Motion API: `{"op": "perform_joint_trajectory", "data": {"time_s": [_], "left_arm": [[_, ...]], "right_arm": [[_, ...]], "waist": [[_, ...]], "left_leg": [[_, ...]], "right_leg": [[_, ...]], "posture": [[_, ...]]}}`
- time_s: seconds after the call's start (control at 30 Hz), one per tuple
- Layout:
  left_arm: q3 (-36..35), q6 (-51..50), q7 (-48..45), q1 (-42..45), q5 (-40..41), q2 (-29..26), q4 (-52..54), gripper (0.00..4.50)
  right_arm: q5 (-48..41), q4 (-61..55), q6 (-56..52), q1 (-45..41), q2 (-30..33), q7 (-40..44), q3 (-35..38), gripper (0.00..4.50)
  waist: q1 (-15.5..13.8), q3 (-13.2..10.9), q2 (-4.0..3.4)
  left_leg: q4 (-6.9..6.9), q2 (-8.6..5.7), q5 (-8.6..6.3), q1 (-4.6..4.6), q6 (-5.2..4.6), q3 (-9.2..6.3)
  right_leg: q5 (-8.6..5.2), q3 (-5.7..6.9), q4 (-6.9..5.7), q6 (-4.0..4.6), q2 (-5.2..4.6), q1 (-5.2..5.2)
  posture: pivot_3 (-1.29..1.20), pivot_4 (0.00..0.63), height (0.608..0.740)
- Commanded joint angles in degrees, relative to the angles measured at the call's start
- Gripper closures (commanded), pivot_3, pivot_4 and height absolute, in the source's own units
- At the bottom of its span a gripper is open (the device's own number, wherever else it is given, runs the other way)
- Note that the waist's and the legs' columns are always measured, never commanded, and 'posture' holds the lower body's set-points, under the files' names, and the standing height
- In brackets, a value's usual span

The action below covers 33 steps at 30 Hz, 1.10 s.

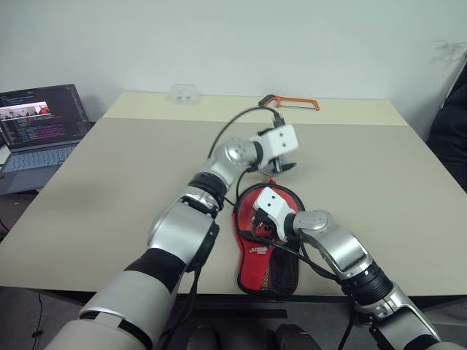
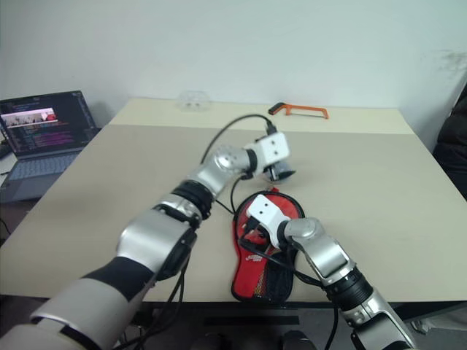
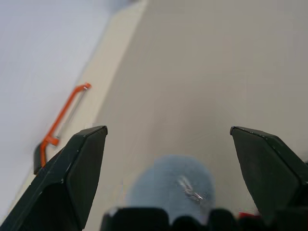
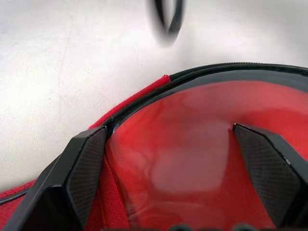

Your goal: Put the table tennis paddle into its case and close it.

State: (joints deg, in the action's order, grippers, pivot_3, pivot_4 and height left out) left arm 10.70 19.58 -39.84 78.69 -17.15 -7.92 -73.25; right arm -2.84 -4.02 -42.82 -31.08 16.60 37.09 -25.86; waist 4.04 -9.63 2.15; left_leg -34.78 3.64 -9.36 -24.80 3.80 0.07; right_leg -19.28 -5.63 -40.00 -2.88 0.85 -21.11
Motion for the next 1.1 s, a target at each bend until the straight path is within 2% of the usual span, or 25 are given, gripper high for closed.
{"op": "perform_joint_trajectory", "data": {"time_s": [0.03,0.2,0.33,0.47,0.63,0.7,0.8,0.93,1.1], "left_arm": [[-3.5,0.5,-6.1,1.5,5.2,-3.3,5.0,0.03],[-8.8,-6.4,-21.3,-4.0,16.2,-8.7,16.9,0.03],[-11.4,-18.4,-28.1,-12.6,24.4,-14.0,35.8,0.03],[-10.6,-31.1,-29.0,-23.3,28.7,-19.2,56.3,0.03],[-8.0,-38.3,-24.2,-34.9,28.6,-19.8,68.0,0.03],[-6.5,-39.9,-20.8,-39.0,28.4,-17.5,70.2,0.03],[-3.2,-40.3,-14.0,-44.0,25.5,-13.2,71.1,0.03],[-0.3,-39.4,-4.9,-48.8,22.1,-7.1,68.8,0.03],[0.3,-40.8,-0.9,-50.2,22.2,-3.9,67.5,0.03]], "right_arm": [[2.0,6.1,-2.2,2.6,1.7,1.2,-3.7,0.0],[1.0,4.4,-2.2,2.3,3.5,2.8,-2.0,0.0],[-3.1,-4.9,-4.2,1.8,7.6,7.4,1.7,0.0],[-12.1,-17.0,-11.0,-0.3,12.7,12.0,10.4,0.0],[-21.1,-20.5,-12.1,-4.2,20.4,17.9,22.1,0.0],[-22.7,-17.0,-10.5,-7.1,22.7,19.4,25.2,0.0],[-21.1,-8.0,-5.8,-12.3,23.3,19.3,25.9,0.0],[-13.1,13.9,5.2,-22.5,18.9,14.8,21.9,0.0],[-4.4,36.2,18.6,-31.1,13.5,14.2,16.1,0.0]], "waist": [[0.1,0.0,0.0],[0.1,0.0,-0.03],[-0.3,-0.1,-0.13],[-0.6,-0.4,-0.15],[-1.1,-0.5,-0.23],[-1.1,-0.5,-0.21],[-1.0,-0.5,-0.19],[-0.5,-0.6,-0.2],[-0.5,-0.6,-0.23]], "left_leg": [[0.0,0.0,0.0,0.0,0.0,0.0],[0.0,0.0,0.0,-0.02,0.0,0.02],[0.01,0.03,0.0,-0.07,0.0,-0.01],[0.0,0.04,0.0,-0.25,0.0,-0.08],[-0.04,0.01,0.0,-0.26,0.0,-0.1],[-0.08,0.01,0.0,-0.24,-0.01,-0.11],[-0.1,0.01,0.0,-0.21,-0.02,-0.09],[-0.11,0.01,0.0,-0.18,-0.03,0.0],[-0.02,0.05,0.0,-0.2,-0.04,0.03]], "right_leg": [[0.0,0.0,0.0,0.0,0.0,0.0],[0.0,0.01,0.03,0.0,-0.02,0.01],[0.01,0.07,0.03,0.02,-0.03,0.01],[0.14,0.09,0.04,0.25,-0.06,-0.11],[0.13,0.13,0.04,0.24,-0.11,-0.09],[0.12,0.14,0.04,0.21,-0.12,-0.06],[0.12,0.1,0.04,0.18,-0.12,-0.05],[0.19,-0.03,0.05,0.24,-0.11,-0.08],[0.23,-0.06,0.04,0.3,-0.03,-0.2]], "posture": [[0.0,0.15,0.74],[0.0,0.15,0.74],[0.0,0.15,0.74],[0.0,0.15,0.74],[0.0,0.15,0.74],[0.0,0.15,0.74],[0.0,0.15,0.74],[0.0,0.15,0.74],[0.0,0.15,0.74]]}}
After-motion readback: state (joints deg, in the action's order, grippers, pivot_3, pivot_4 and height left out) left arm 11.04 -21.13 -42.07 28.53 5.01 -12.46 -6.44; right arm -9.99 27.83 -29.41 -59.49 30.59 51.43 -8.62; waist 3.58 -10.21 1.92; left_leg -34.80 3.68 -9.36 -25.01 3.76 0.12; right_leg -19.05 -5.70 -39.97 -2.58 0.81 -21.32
